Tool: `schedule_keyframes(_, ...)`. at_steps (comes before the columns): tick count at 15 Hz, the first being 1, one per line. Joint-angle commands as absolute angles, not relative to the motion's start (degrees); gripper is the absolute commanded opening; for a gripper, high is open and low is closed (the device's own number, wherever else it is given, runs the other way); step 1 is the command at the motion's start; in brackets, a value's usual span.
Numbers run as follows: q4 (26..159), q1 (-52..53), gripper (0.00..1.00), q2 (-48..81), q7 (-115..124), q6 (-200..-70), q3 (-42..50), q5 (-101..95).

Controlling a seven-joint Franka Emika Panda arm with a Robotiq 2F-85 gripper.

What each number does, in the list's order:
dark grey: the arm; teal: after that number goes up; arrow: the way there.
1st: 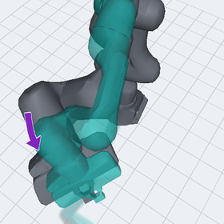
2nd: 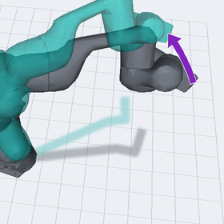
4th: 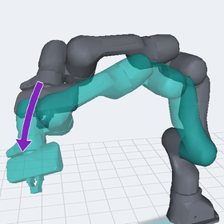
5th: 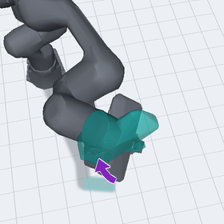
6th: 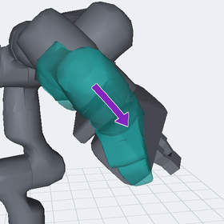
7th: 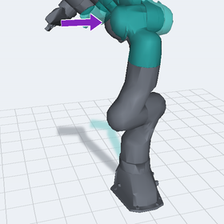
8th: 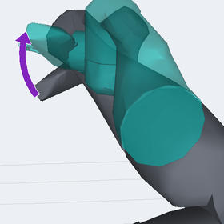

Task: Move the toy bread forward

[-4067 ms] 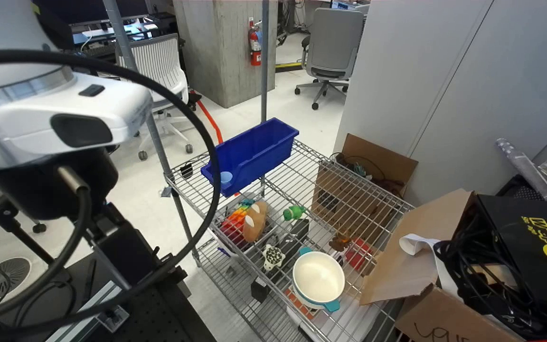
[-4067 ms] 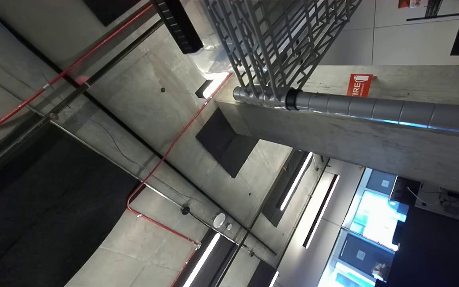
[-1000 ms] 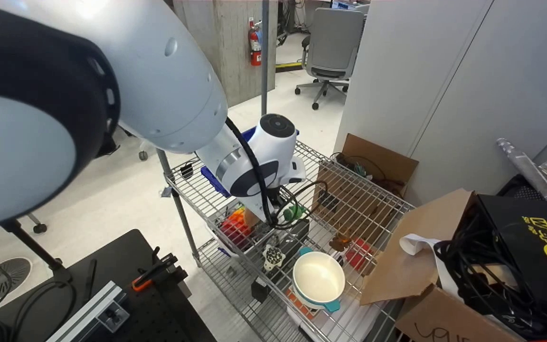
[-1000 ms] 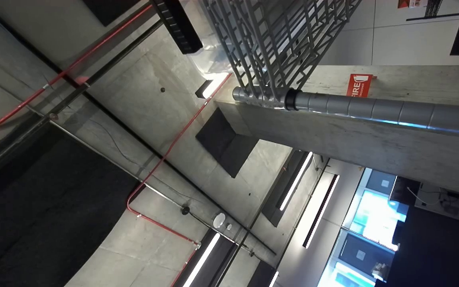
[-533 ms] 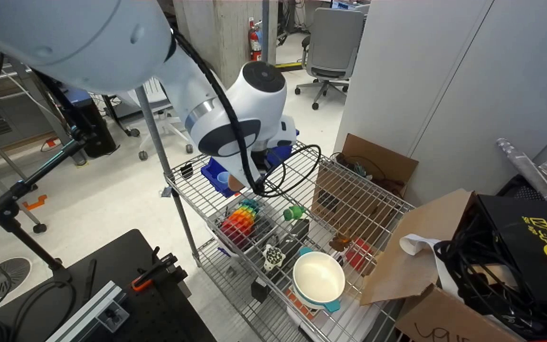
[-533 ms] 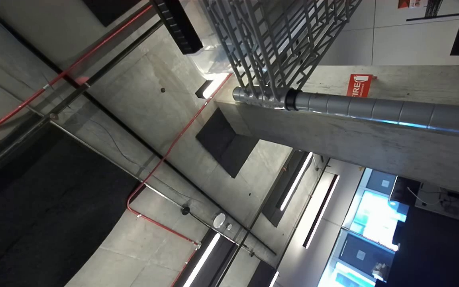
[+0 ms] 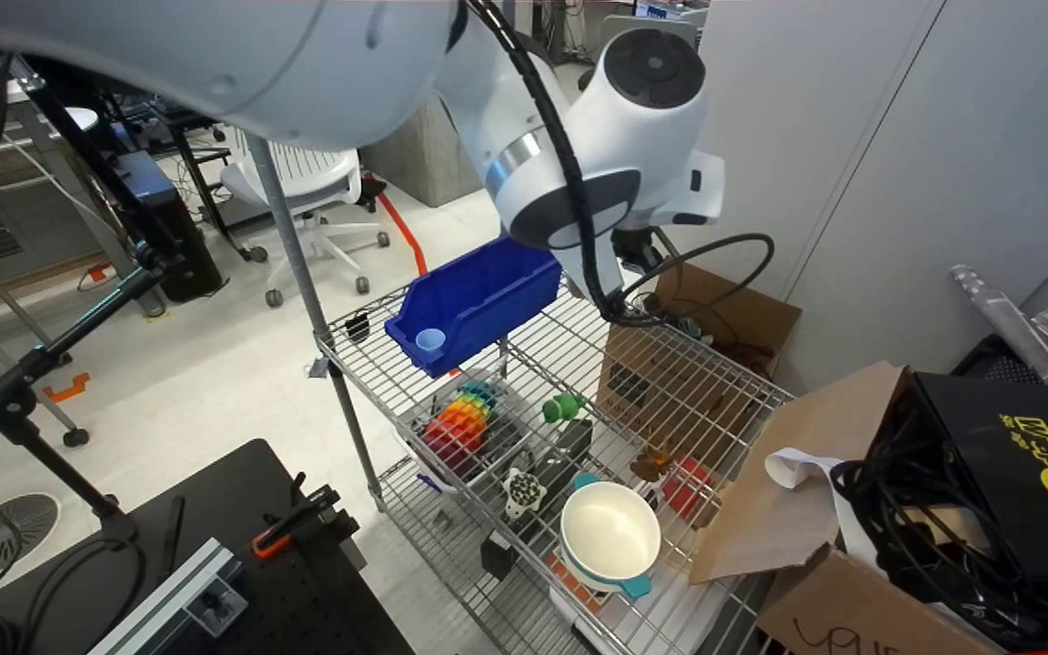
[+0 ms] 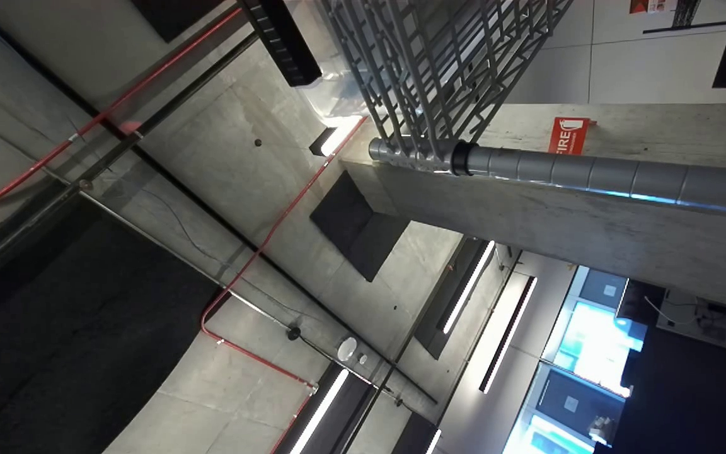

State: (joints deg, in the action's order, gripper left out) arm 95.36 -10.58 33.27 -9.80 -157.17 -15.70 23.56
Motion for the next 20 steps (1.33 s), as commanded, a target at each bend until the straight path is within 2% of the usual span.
schedule_keyframes(1,80.9,-6.21,0.0,44.73,-0.26,-158.08,-10.52,22.55)
schedule_keyframes(12,50.53,0.31,0.0,71.2,19.92,-150.02,0.72,15.25)
schedule_keyframes(20,33.74,2.83,0.0,84.05,29.32,-140.09,5.42,12.06)
